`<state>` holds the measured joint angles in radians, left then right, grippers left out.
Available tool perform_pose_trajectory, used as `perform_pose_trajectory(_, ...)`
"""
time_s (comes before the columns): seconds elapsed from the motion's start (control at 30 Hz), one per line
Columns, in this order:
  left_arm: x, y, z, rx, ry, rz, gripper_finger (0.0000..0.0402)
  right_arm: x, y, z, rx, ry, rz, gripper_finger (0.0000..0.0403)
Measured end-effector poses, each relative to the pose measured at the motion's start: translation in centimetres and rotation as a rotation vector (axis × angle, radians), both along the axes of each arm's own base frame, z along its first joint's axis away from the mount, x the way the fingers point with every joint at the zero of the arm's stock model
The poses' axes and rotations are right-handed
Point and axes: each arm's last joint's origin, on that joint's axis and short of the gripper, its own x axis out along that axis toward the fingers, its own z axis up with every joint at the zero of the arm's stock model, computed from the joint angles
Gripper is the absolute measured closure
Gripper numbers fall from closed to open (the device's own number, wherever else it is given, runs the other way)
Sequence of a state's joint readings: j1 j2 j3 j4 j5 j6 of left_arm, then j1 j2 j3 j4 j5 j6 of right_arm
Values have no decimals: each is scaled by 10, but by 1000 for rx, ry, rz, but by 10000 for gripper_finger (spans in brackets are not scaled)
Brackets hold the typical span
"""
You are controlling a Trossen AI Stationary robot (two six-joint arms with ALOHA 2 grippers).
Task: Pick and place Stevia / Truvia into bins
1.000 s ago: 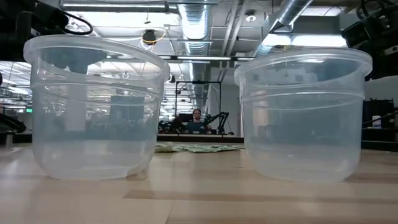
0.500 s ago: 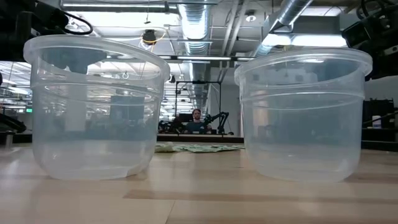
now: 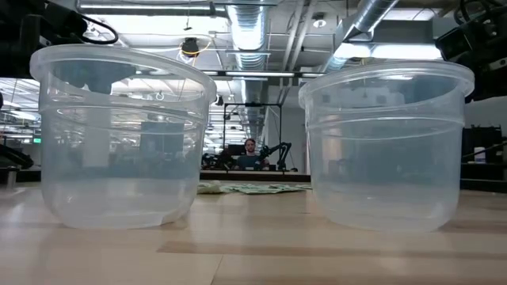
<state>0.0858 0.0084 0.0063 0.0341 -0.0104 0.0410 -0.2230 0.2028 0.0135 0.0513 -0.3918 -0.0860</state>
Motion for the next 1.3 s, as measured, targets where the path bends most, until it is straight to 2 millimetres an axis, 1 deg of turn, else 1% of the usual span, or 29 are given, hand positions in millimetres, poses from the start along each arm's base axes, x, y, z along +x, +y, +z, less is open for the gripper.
perform_pose_trajectory(1.17,0,0,0,0,0,0,304,0,0,0,-3,1,0,316)
perform_pose_trajectory(1.3,0,0,0,0,0,0,304,0,0,0,-150,-23,16,316)
